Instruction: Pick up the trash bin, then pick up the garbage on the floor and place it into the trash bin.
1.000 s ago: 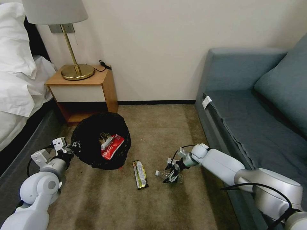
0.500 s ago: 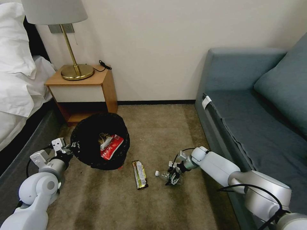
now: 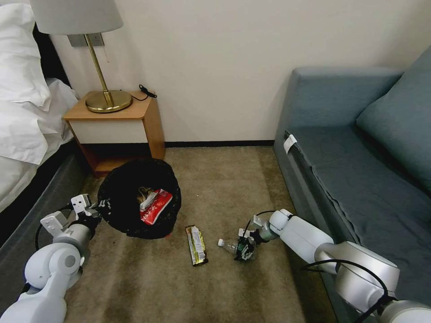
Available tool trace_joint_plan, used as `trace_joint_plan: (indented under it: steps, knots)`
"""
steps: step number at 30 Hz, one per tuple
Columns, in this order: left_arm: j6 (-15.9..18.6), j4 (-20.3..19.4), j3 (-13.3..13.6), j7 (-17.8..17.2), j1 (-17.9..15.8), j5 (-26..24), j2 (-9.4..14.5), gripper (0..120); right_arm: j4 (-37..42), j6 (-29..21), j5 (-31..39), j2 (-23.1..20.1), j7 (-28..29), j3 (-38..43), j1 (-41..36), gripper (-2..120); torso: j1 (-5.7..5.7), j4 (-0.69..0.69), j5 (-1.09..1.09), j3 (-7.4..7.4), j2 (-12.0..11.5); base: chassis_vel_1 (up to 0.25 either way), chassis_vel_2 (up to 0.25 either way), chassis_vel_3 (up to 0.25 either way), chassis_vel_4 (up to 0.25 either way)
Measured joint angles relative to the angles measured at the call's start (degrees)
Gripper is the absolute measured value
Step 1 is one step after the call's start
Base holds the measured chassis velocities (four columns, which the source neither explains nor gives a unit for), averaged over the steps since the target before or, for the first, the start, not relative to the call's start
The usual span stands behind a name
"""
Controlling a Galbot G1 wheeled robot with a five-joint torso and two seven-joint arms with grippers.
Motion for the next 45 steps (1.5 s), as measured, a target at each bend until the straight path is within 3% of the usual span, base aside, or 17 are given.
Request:
trace_joint_plan:
  steps: [8, 16, 22, 31, 33, 36, 40, 45]
  knots:
    - [-0.2, 0.0, -0.1, 0.2, 0.1, 0.0, -0.1, 2, -0.6, 0.5, -0.2, 0.2, 0.1, 0.3, 0.4, 39, 0.0, 0.0, 0.0, 0.0, 0.0, 0.0, 0.0, 0.0, 0.0]
    - [-0.2, -0.3, -0.2, 0.2, 0.4, -0.2, 0.4, 2, 0.6, 0.5, 0.0, -0.5, 0.5, 1.5, 1.3, 21, 0.0, 0.0, 0.0, 0.0, 0.0, 0.0, 0.0, 0.0, 0.0]
    - [-0.2, -0.2, 0.0, 0.2, 0.2, -0.2, 0.4, 2, 3.9, -0.7, 2.0, -2.3, 1.1, 1.9, 2.3, 21, 0.0, 0.0, 0.01, 0.0, 0.0, 0.0, 0.0, 0.0, 0.0]
    - [0.2, 1.5, 0.9, 0.6, 0.0, 0.0, 0.6, 2, 14.9, -4.0, 8.8, -10.8, 7.6, 3.9, 4.7, 21, 0.0, 0.01, 0.02, 0.0, 0.0, 0.0, 0.0, 0.0, 0.0]
    - [0.5, 2.1, 1.4, 0.6, -0.1, -0.1, 0.6, 2, 20.6, -5.7, 12.8, -15.6, 13.2, 5.4, 6.0, 21, 0.0, -0.02, -0.01, 0.0, 0.0, 0.0, 0.0, 0.0, 0.0]
    - [1.0, 2.5, 1.8, 0.4, -0.2, -0.8, 0.6, 2, 25.6, -6.5, 15.8, -18.6, 17.7, 7.3, 6.8, 21, 0.0, -0.04, 0.02, 0.0, 0.0, 0.0, 0.0, 0.0, 0.0]
    - [2.0, 3.0, 2.4, 0.0, -0.2, -2.0, 0.6, 2, 32.3, -7.6, 18.5, -21.3, 20.8, 10.0, 7.5, 21, 0.0, 0.0, 0.0, 0.0, 0.0, 0.0, 0.0, 0.0, 0.0]
    - [3.6, 3.1, 3.6, -1.0, -0.6, -2.9, 0.6, 2, 46.3, -10.7, 26.1, -24.9, 24.6, 11.2, 9.6, 21, 0.0, -0.01, 0.0, 0.0, 0.0, 0.0, 0.0, 0.0, 0.0]
